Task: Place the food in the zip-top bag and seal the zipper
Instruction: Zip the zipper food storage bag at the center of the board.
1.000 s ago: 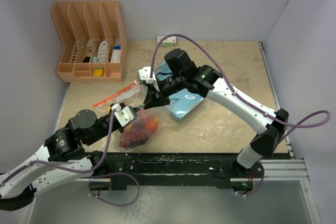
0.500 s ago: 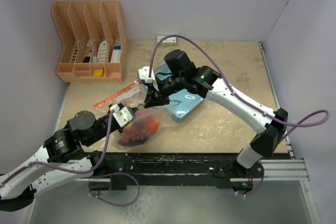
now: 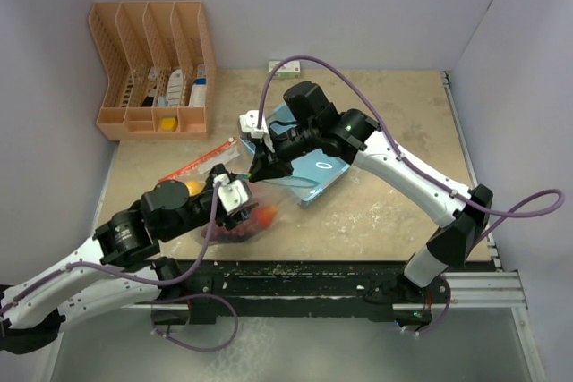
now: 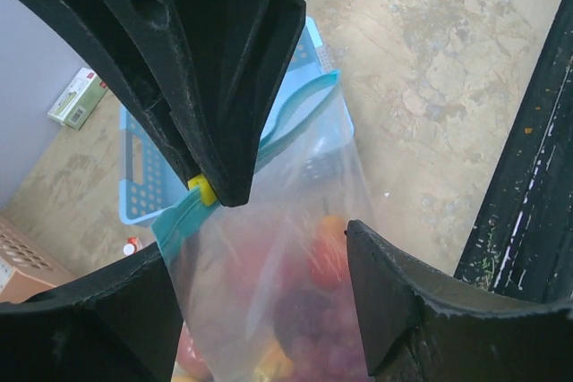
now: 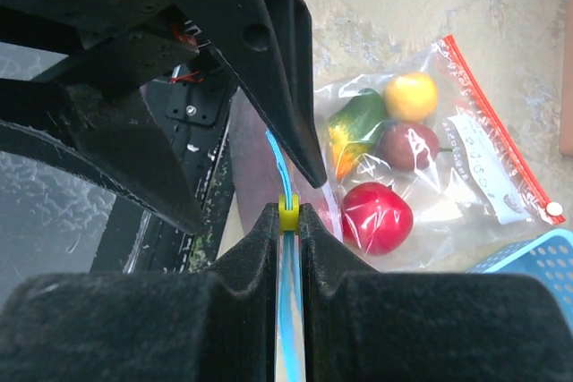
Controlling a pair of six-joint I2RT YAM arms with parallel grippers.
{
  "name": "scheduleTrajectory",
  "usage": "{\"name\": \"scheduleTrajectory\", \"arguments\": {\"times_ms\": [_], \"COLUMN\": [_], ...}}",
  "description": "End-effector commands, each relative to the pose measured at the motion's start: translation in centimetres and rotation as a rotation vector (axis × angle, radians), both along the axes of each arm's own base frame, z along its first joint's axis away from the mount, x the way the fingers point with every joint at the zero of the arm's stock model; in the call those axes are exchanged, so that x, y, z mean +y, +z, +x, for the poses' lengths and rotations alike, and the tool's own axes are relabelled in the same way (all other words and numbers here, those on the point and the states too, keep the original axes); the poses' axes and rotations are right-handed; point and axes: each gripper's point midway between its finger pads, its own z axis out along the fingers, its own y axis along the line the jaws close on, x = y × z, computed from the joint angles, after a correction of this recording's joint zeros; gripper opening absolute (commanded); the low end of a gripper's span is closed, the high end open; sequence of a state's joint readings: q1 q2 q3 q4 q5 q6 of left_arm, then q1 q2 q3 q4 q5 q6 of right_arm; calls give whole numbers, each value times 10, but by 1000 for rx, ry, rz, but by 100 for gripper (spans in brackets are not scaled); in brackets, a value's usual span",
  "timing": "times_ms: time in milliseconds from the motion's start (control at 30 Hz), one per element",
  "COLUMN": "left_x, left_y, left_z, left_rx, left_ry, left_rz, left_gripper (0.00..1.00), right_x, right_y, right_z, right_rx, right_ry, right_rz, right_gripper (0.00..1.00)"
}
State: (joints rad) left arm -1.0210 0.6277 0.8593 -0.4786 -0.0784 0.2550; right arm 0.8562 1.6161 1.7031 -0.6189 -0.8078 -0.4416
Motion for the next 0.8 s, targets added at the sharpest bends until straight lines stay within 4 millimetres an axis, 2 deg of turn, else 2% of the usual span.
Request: {"name": "scheduleTrajectory", "arguments": {"times_ms": [0, 100, 133, 167, 233, 267, 433, 500, 633, 767], "left_x": [-7, -8, -7, -7, -7, -7, -11, -10, -4, 4], "left_y": [29, 30, 31, 32, 34, 34, 33, 38, 52, 56], "left_z": [6, 11, 13, 14, 17, 18, 18, 16, 10, 4], "left_rx": [-63, -85, -96, -107, -128, -134, -141, -153, -188, -176], "left_ry": [-5, 15, 21, 27, 35, 38, 14, 12, -2, -3], "left_rz": [-65, -63, -66, -68, -72, -68, -51, -74, -107, -113], "left_gripper": [71, 69, 66, 56, 17, 0, 0, 0, 0, 0], "right_x": [-4, -6, -7, -7, -8, -8, -9, -8, -9, -8], "right_y": [31, 32, 32, 32, 30, 29, 25, 22, 12, 3], "right_z": [-9, -11, -12, -13, -14, -14, -13, -13, -1, 11], "right_rx": [-45, -47, -48, -47, -46, -45, -36, -27, -48, -57], "right_ry": [42, 52, 58, 63, 65, 64, 54, 49, -19, -72], "right_rz": [66, 66, 66, 66, 62, 61, 50, 50, 28, 11], "right_gripper": [8, 9, 8, 9, 8, 8, 8, 8, 7, 7]}}
